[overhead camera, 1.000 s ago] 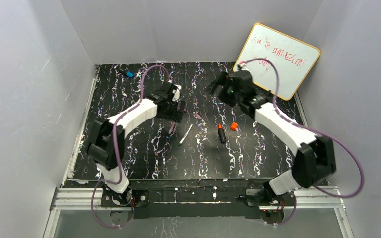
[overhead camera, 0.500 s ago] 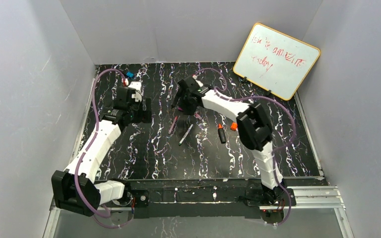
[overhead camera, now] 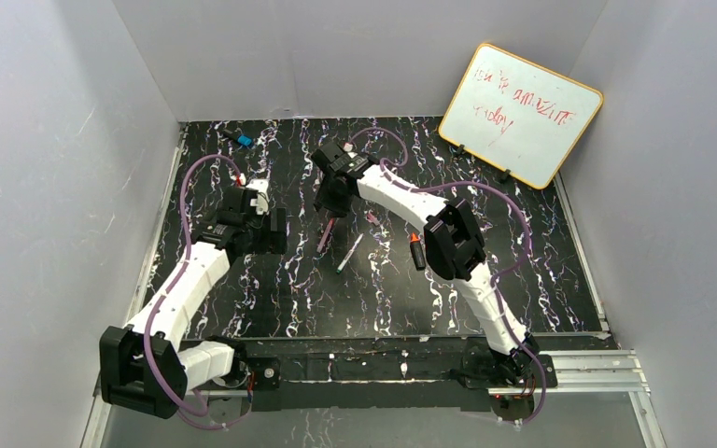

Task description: Insert the pens into the pen caps

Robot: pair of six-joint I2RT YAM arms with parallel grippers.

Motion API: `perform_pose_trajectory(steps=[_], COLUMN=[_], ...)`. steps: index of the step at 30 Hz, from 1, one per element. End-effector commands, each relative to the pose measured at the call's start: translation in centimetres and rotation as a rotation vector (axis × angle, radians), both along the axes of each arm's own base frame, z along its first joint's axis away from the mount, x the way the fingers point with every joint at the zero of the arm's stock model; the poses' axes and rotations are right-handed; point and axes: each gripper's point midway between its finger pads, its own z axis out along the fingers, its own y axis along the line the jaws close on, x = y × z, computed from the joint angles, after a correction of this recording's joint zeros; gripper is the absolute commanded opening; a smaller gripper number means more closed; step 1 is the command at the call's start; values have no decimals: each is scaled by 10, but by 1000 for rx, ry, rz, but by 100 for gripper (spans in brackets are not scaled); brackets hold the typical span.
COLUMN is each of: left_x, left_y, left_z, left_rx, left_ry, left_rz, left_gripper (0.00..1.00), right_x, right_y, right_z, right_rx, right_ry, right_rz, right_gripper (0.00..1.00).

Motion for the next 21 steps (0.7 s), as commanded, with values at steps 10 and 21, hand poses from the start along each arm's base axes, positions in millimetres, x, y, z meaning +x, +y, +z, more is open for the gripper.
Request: perform_pose_trajectory(steps=[10,21], left_x=[-4,-5], left_y=[-8,-14], left_z=[-2,-2], left_rx=[-52,-78], left_ry=[-21,-14], left_rz=[-22,-44], left_gripper=[84,84], right_x=[-19,-25], right_y=[-15,-5], right_z=[-27,-41], right_rx=[-126,-117], right_ry=[105,139], right_rz=[14,55], right_gripper=[44,41])
